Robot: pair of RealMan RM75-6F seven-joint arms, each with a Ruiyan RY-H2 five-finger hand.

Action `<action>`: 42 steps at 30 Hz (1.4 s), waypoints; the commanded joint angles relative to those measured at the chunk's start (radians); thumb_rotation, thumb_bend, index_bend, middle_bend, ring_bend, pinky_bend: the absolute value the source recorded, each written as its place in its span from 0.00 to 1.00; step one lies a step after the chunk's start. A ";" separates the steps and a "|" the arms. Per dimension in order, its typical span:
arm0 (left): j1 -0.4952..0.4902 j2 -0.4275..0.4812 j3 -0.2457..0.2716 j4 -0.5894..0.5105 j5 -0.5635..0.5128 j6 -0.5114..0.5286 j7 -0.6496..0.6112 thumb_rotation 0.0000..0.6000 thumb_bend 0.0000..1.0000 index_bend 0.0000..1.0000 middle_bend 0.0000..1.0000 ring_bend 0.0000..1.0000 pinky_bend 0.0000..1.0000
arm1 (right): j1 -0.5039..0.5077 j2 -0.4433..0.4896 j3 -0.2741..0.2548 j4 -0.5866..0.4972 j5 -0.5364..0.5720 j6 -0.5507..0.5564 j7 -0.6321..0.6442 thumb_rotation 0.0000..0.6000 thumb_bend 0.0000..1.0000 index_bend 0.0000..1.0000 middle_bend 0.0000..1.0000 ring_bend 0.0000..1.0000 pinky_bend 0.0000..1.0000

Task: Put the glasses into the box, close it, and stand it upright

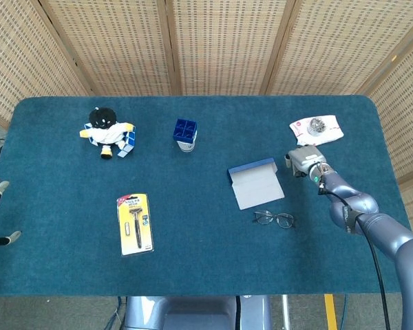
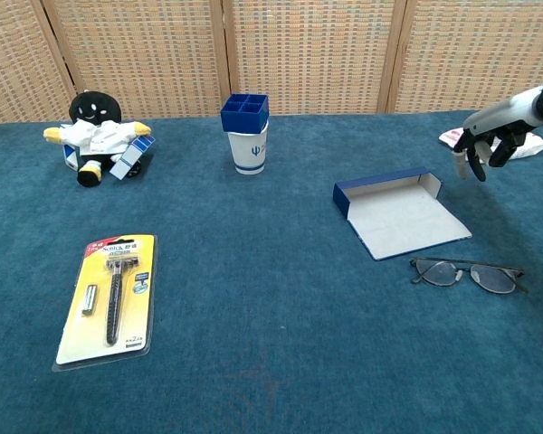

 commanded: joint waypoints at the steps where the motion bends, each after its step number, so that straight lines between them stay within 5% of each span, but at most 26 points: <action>1: 0.003 0.001 0.003 -0.002 0.009 0.006 -0.003 1.00 0.00 0.00 0.00 0.00 0.00 | -0.034 0.011 -0.005 -0.047 0.027 0.186 -0.028 1.00 1.00 0.36 0.24 0.10 0.13; 7: 0.002 0.005 0.004 0.005 0.015 0.001 -0.018 1.00 0.00 0.00 0.00 0.00 0.00 | -0.041 -0.002 0.034 -0.098 0.090 0.301 -0.085 1.00 1.00 0.16 0.09 0.00 0.13; 15: -0.006 0.007 -0.001 0.016 -0.006 -0.019 -0.031 1.00 0.00 0.00 0.00 0.00 0.00 | 0.000 -0.083 0.025 -0.068 0.123 0.242 -0.135 1.00 1.00 0.12 0.10 0.00 0.13; 23: -0.006 0.008 -0.003 0.021 -0.017 -0.023 -0.039 1.00 0.00 0.00 0.00 0.00 0.00 | 0.019 -0.125 0.006 -0.013 0.156 0.189 -0.155 1.00 1.00 0.12 0.28 0.00 0.13; 33: -0.007 0.011 0.008 0.013 0.007 -0.028 -0.041 1.00 0.00 0.00 0.00 0.00 0.00 | 0.011 -0.026 -0.036 -0.094 0.201 0.155 -0.154 1.00 1.00 0.23 0.42 0.08 0.13; 35: -0.007 0.010 0.009 0.011 0.009 -0.026 -0.037 1.00 0.00 0.00 0.00 0.00 0.00 | 0.005 -0.013 -0.040 -0.110 0.200 0.175 -0.153 1.00 1.00 0.24 0.39 0.09 0.13; 38: -0.007 0.009 0.010 0.009 0.012 -0.024 -0.032 1.00 0.00 0.00 0.00 0.00 0.00 | -0.021 0.003 -0.026 -0.136 0.183 0.250 -0.142 1.00 1.00 0.20 0.14 0.04 0.13; 40: -0.008 0.008 0.012 0.007 0.014 -0.024 -0.028 1.00 0.00 0.00 0.00 0.00 0.00 | -0.058 0.020 -0.002 -0.165 0.158 0.360 -0.127 1.00 0.74 0.13 0.01 0.00 0.13; 42: -0.008 0.008 0.013 0.007 0.015 -0.024 -0.027 1.00 0.00 0.00 0.00 0.00 0.00 | -0.092 0.035 0.015 -0.200 0.128 0.451 -0.112 1.00 0.41 0.10 0.00 0.00 0.13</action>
